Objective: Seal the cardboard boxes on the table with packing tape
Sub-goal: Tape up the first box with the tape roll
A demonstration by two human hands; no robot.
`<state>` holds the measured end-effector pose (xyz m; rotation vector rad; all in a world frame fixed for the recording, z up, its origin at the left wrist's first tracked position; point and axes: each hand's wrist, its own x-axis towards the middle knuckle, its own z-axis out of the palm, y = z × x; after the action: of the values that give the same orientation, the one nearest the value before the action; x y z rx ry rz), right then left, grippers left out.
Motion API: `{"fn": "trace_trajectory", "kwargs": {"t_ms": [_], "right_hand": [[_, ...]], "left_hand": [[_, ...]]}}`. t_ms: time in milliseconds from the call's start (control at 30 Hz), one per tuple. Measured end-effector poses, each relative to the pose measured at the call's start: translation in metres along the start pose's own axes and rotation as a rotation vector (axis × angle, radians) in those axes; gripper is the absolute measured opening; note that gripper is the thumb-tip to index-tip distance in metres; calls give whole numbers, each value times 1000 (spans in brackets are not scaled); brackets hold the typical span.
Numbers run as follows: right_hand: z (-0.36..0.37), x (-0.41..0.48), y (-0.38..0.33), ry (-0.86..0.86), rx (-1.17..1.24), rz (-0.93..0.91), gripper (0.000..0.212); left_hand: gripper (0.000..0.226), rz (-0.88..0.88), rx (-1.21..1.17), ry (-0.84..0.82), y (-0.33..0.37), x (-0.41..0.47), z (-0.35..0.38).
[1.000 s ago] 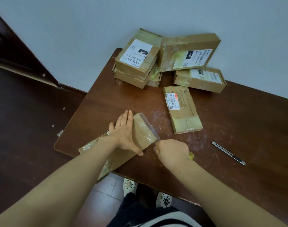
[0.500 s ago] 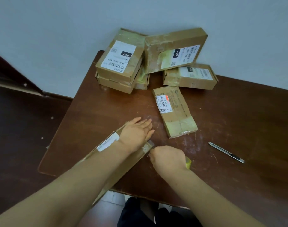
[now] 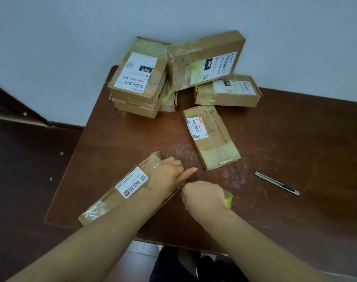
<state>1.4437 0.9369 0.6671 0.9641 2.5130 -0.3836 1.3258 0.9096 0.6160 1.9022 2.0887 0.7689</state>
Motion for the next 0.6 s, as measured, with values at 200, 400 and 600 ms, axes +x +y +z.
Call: {"fn": "trace_trajectory", "kwargs": {"t_ms": [200,400,600], "right_hand": [[-1,2,-3,-25,-6,25,22],[1,2,-3,4,11,38,21],[0,0,-7,-27,-12,35,20]], "left_hand": [[61,-473,263,48,-35,0,-23],[27,-456,43,93,-44,-3,-16],[34,-88,156,220,-47,-3,-17]]}}
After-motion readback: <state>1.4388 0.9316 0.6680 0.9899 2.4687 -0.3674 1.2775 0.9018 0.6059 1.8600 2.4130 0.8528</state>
